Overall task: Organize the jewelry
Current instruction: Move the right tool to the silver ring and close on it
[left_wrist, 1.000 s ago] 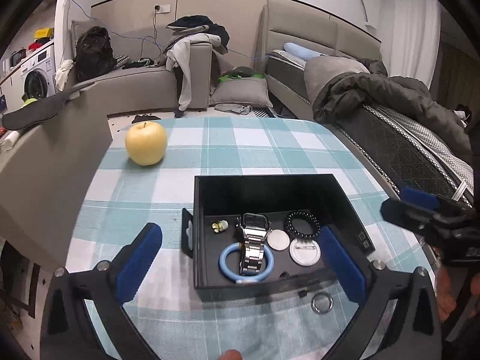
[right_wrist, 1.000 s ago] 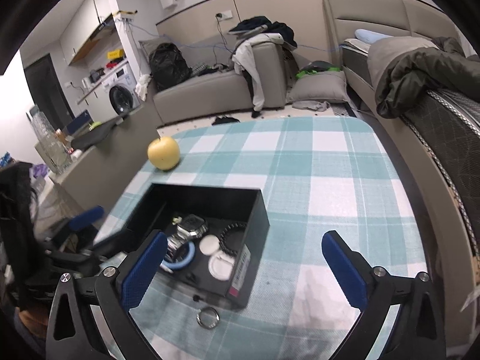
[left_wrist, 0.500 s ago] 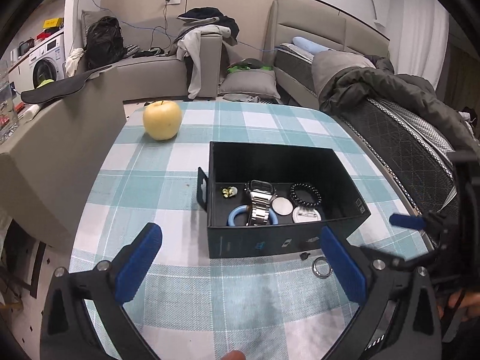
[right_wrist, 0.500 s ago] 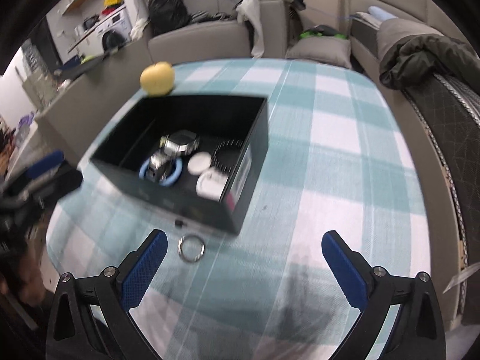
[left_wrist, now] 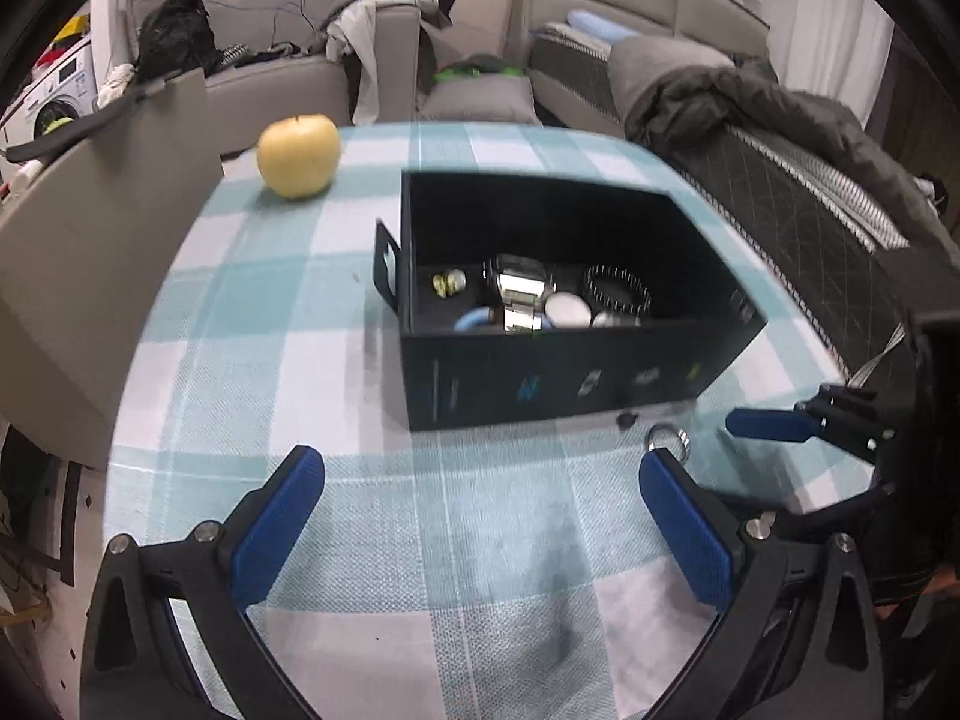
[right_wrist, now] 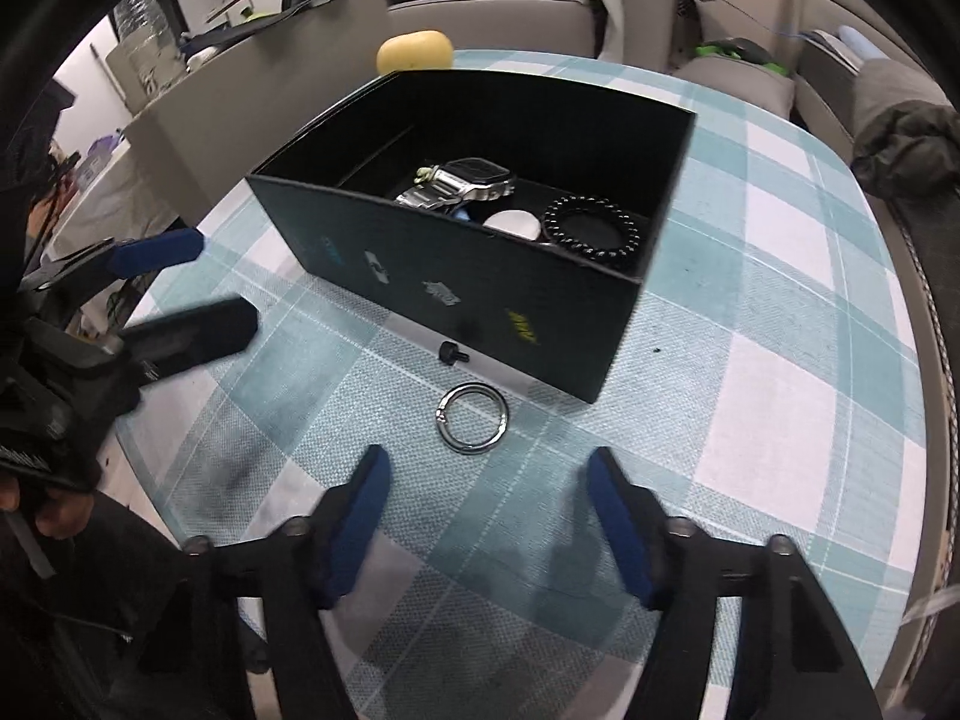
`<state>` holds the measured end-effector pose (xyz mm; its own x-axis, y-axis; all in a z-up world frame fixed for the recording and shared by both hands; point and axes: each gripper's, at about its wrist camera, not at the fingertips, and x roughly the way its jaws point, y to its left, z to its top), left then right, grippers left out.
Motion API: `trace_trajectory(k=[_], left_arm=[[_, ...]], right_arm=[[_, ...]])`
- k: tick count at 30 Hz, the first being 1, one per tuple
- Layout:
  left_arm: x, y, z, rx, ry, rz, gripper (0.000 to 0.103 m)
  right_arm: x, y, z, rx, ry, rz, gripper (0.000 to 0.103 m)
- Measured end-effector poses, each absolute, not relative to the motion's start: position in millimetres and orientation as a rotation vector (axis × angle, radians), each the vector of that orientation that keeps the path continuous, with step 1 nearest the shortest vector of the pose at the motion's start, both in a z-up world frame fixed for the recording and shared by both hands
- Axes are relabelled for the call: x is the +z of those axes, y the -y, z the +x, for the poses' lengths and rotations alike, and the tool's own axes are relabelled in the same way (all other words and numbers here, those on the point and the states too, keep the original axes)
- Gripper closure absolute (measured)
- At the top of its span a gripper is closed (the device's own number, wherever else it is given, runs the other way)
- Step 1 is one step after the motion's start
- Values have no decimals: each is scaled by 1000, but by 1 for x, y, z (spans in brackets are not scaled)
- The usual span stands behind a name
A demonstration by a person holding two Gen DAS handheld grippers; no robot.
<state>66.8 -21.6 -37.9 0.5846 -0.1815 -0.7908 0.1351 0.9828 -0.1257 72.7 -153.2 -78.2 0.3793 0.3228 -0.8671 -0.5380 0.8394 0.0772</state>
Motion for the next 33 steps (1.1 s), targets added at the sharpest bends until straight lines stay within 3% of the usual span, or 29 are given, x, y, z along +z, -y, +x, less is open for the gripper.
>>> trace_trajectory(k=[5,8,19,22,30,31,32,33], left_arm=[[-49,27,66,-190,-967,-9,1],[-50,29,66,-190,-973,4,1],[-52,26,71,-179,-986,-11,1],[-53,26,73,-175,-992,-14,1],[-53,30,75,-177,-993,-4,1],[-53,30,75,-178,-992,-3,1],[-53,31,75,-178,-992,-2,1],[-54,32,75,-179,-992,-2,1]], right_arm=[[-79,145,68,576,-1022,-274,49],[-83,140,68,574,-1024,-297,57],[-84,133,70,549,-990,-336,69],[-84,130,68,566,-980,-354,77],[-83,132,62,589,-971,-348,79],[-81,133,61,592,-967,-347,83],[-79,133,61,596,-962,-347,103],[-76,134,63,595,-961,-347,101]])
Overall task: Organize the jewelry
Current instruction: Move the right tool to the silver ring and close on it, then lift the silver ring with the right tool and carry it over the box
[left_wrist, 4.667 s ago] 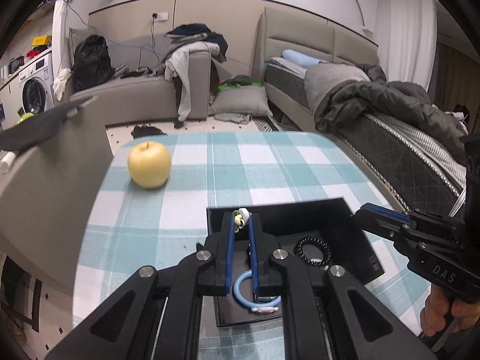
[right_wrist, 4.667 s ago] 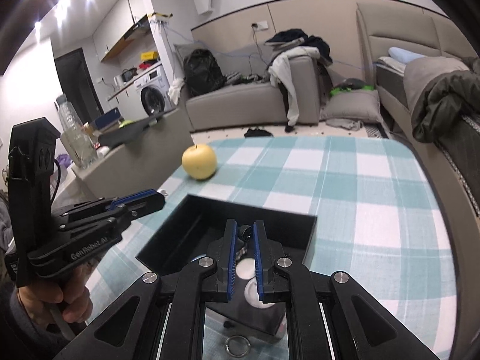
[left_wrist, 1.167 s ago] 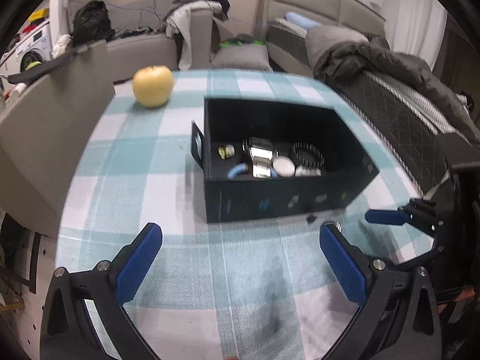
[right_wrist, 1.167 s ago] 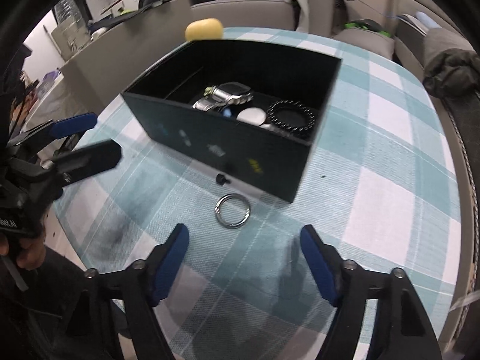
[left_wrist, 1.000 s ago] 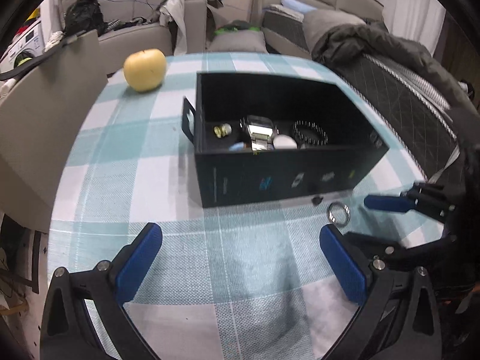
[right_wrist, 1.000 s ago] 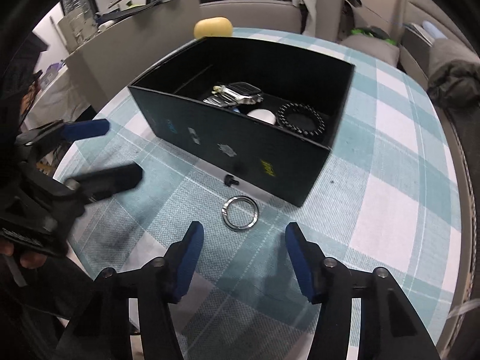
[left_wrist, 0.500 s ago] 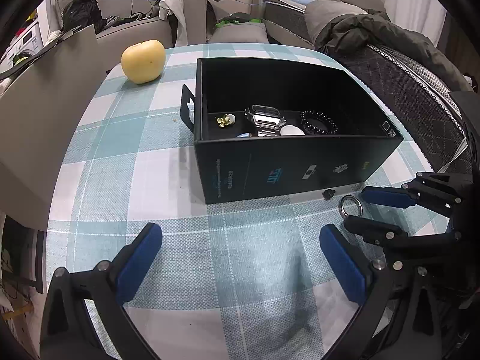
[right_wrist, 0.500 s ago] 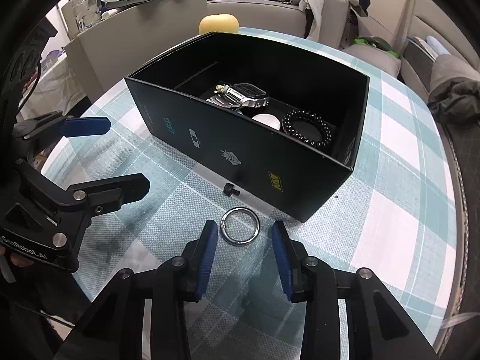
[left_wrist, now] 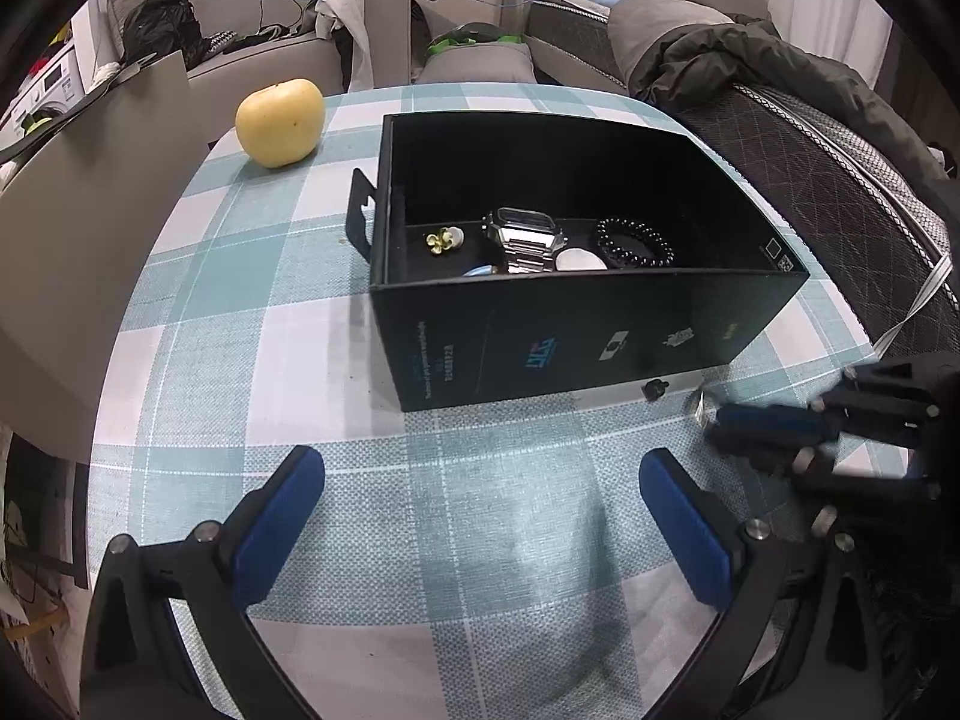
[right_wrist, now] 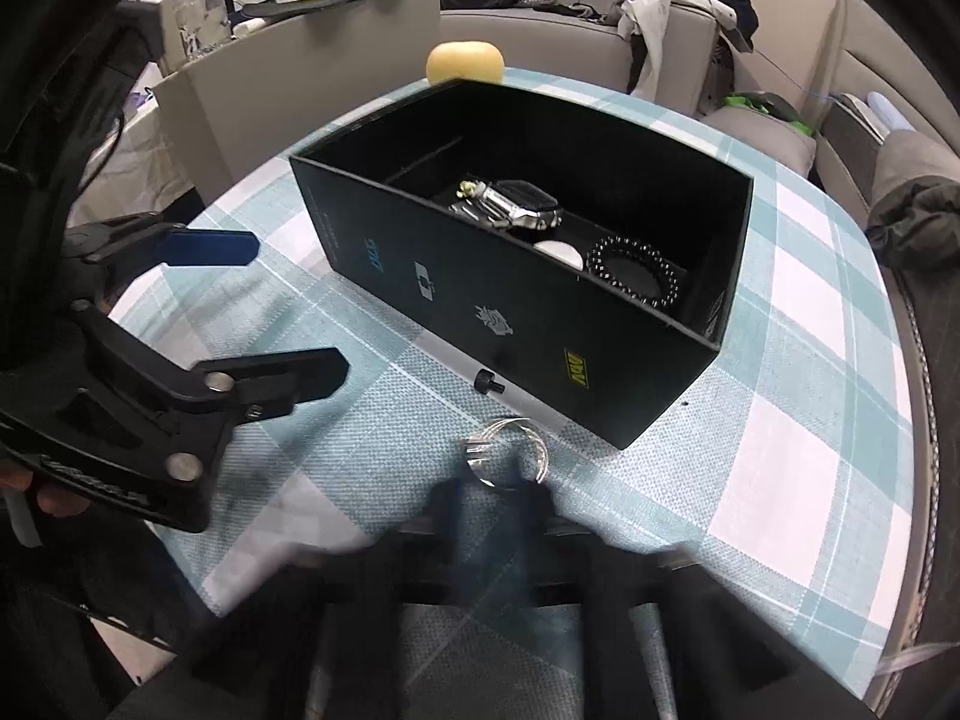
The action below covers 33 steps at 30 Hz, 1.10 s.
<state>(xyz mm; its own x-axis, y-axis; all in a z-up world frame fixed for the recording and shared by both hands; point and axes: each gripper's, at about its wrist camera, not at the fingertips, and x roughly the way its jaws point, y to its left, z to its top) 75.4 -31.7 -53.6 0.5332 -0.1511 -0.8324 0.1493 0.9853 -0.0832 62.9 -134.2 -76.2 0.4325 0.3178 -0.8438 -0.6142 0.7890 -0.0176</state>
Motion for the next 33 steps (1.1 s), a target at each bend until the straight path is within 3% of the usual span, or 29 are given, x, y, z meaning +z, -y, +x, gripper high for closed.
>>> trace_trajectory(k=[8,12,16,20,26,30,33], left_arm=[[-55,41,76,-184,-998,20,1],[-56,42,78,-180,-1004,18,1],[-56,45,79,-185,-1007,21,1],[-57,45,81,-189,-1010,20,1],[-60,42,82,-184,-1021,14,1],[-62,44,82,-185,-1026,16,1],[-63,48,82,-188,-1028,24,1]], right_arm=[[-73,149,69,568,-965,-313,99],[-69,164,76,540,-967,-275,77],[-77,168,85,517,-1014,-242,77],[-80,161,86,513,-1013,-258,67],[-83,156,88,500,-997,-297,66],[-83,150,83,513,-987,-320,76],[-84,152,83,521,-993,-310,76]])
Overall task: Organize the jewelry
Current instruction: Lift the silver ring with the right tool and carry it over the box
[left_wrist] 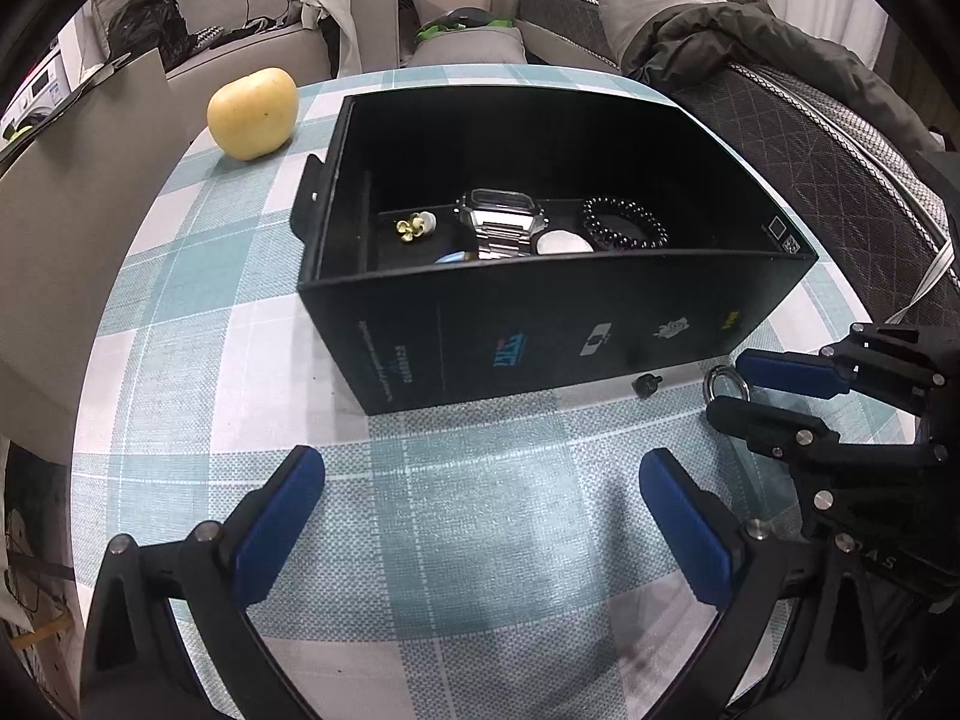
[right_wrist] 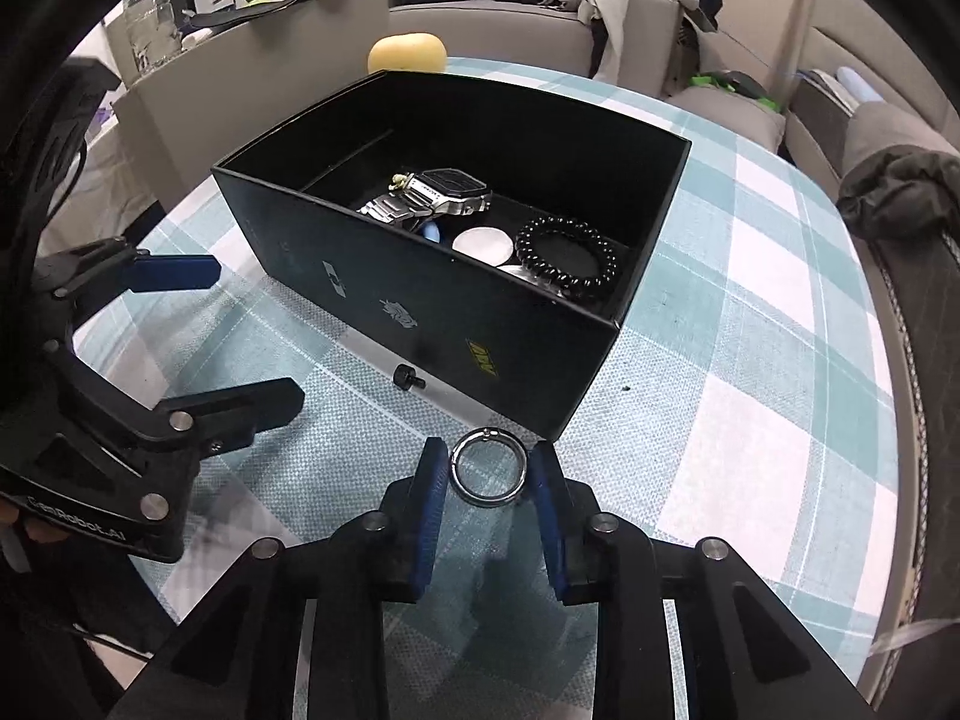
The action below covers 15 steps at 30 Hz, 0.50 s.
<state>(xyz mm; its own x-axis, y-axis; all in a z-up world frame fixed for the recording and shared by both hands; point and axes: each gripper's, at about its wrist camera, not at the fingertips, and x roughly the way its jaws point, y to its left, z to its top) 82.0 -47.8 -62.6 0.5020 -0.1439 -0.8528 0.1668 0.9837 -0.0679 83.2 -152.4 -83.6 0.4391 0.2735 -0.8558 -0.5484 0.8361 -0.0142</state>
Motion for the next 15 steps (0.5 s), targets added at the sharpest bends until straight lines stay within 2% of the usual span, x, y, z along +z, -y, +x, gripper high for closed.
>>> trace_trajectory(k=[11,12,14,15], left_arm=[[-65,67,81,-222,-1017,71,2],[-66,70,80,-230,-1010,78,4],[-68,76,80,-261,-1014,89,21],[-69,80,80,-267,-1014,97,24]], right_arm=[[-57,174,77,563,-934,-223,76],[-54,177,77,564,-923,-213,76],[-47,184,80,564,-908,-190,76],[-45,187,81,562,-902,-182,76]])
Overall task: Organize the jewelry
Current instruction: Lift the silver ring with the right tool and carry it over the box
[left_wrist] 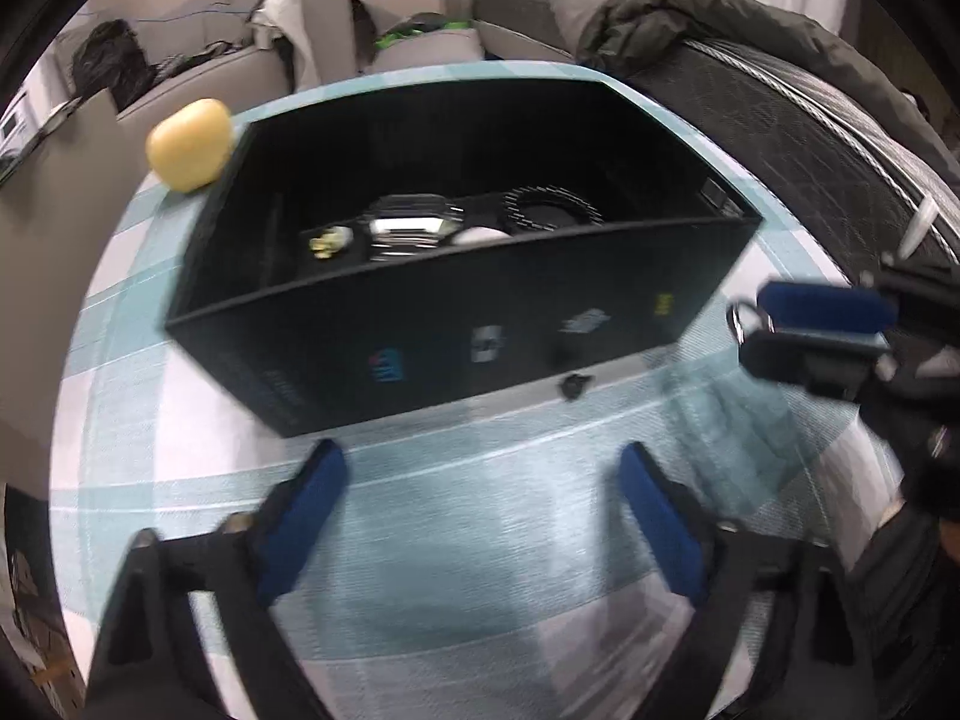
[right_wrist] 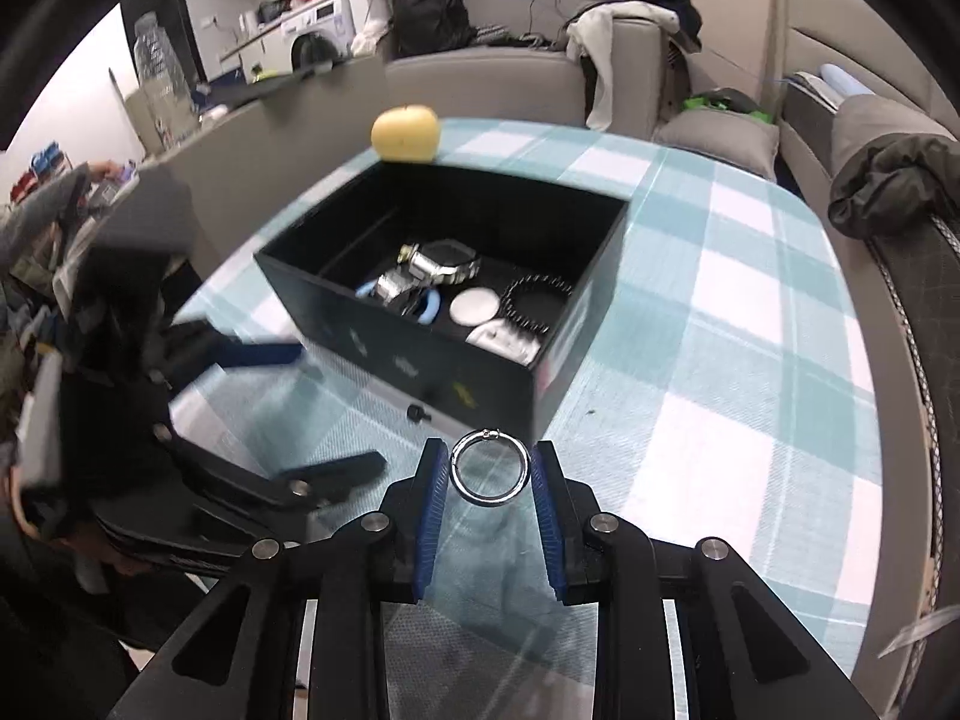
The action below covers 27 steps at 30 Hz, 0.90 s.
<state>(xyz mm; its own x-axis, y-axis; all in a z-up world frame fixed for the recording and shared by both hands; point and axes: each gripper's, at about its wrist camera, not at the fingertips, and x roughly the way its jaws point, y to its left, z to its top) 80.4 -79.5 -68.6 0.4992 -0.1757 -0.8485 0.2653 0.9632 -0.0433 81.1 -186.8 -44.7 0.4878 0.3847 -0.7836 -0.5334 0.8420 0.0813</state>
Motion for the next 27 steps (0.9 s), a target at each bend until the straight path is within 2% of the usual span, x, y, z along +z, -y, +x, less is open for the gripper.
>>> trace_trajectory(k=[2,4,6,7,11,16,22,27], left_arm=[[-67,83,80,-277,-988,108,39],[-66,86,82,-287,-975,105,49],[-65,89,84,-290,-970,96,51],[-65,90,84,-295,-966,94,58],[-64,99,84,-308,-962,135,72],[-63,96,83,-301,-963,128,77],[-63,102,83,-324,-962,147,96],[-63,102,80,-324,-954,165,96]], right_arm=[[-41,192,84,554,-895,-160,76],[-41,195,84,546,-892,-145,76],[-41,198,83,539,-891,-137,76],[-41,201,84,536,-891,-133,76],[-42,207,85,529,-892,-122,76],[-42,213,84,535,-889,-113,76],[-44,216,82,537,-893,-111,76],[-44,218,82,534,-893,-108,76]])
